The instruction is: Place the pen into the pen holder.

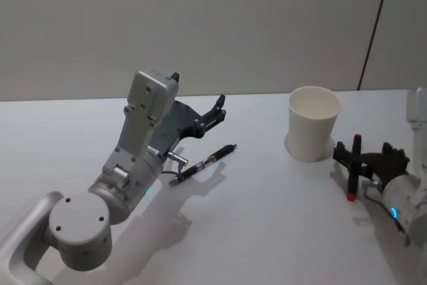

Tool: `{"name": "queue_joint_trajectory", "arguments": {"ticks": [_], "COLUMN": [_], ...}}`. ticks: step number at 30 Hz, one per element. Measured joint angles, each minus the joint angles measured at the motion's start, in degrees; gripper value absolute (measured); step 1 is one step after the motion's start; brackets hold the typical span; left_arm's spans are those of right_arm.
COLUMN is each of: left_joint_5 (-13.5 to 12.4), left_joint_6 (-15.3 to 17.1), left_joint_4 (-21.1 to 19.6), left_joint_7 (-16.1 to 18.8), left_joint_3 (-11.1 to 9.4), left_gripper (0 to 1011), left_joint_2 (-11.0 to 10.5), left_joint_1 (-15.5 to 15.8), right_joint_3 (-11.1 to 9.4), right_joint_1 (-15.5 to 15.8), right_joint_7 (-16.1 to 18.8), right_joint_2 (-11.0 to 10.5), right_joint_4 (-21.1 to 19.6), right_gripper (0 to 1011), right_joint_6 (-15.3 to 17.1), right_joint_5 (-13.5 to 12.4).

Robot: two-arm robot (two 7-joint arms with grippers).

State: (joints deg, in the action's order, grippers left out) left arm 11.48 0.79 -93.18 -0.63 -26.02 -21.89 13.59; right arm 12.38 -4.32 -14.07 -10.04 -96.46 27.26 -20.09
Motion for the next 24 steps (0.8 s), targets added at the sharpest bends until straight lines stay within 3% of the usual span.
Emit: {"name": "queue_joint_trajectory", "arguments": {"ticks": [24], "left_joint_5": [0.00], "left_joint_6": [0.00], "left_joint_4": [0.00], "left_joint_7": [0.00], "left_joint_3": [0.00], "left_gripper": [1001], "left_joint_2": [0.00], "left_joint_1": [0.00], "right_joint_3": [0.83], "right_joint_1": [-2.22], "right_joint_7": [-2.28], "right_joint_2": [3.48], "right_joint_4": [5.74], "right_gripper": [1002], "right_joint_6": [-0.56], "right_joint_5": [2.10]}}
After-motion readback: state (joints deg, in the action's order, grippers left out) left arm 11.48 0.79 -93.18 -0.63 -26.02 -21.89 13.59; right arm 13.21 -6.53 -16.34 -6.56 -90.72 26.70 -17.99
